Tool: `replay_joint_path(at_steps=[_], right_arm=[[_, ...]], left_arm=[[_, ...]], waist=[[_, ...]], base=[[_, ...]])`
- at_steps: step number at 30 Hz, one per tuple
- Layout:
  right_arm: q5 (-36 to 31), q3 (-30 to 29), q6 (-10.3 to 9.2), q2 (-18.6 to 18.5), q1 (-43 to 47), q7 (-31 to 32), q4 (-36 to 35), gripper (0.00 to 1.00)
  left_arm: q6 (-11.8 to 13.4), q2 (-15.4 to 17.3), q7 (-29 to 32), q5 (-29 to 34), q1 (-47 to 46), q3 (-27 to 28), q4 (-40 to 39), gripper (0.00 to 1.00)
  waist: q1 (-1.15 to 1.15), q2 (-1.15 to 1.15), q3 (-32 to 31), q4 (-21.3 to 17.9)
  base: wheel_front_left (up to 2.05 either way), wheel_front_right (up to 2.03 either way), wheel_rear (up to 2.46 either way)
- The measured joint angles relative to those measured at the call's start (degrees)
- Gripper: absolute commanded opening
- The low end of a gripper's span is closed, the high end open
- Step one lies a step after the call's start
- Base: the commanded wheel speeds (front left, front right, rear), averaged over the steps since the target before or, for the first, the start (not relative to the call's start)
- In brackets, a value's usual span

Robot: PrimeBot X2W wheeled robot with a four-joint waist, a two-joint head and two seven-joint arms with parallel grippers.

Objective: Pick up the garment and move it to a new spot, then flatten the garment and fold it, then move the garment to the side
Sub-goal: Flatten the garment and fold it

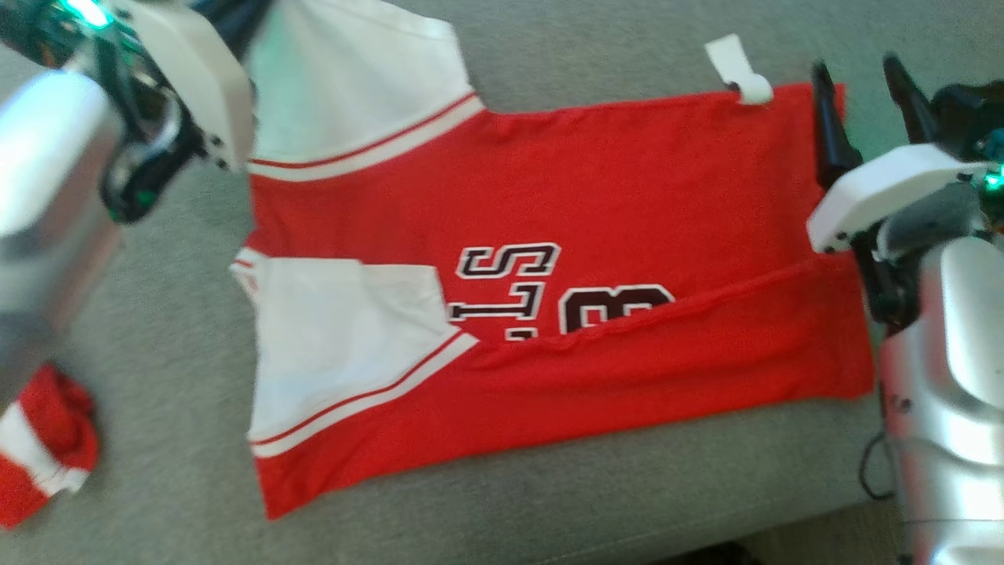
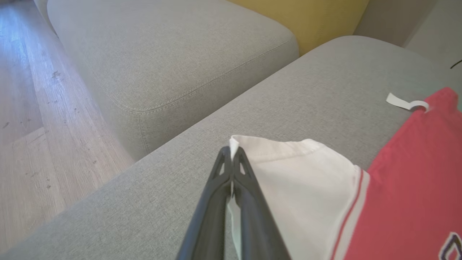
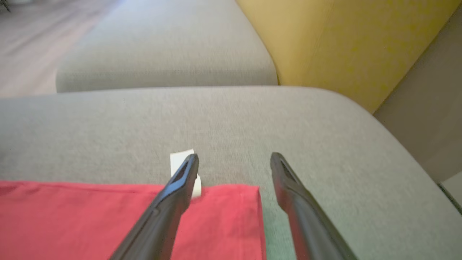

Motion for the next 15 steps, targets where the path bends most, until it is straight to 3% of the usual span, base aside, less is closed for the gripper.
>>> replay_joint_path(at_steps=[7,15], right_arm=[[-0.9,-2.1,0.0,-5.3,-2.4,5.9,11.0,1.0],[-3.0,-5.4,0.0,-6.6,-6.0,8.0,21.3,1.0]], left_arm=[[1.3,0.3,-2.3,1.8,4.4,-2.0,-8.0,0.0],[3.8,2.8,-1.5,2.1,6.2,-3.2,-16.3,0.0]], waist=[[0.0,0.0,-2.3,5.0],[0.0,0.0,-2.7,7.2]], base=[[0.0,0.0,0.0],[0.0,0.0,0.0]])
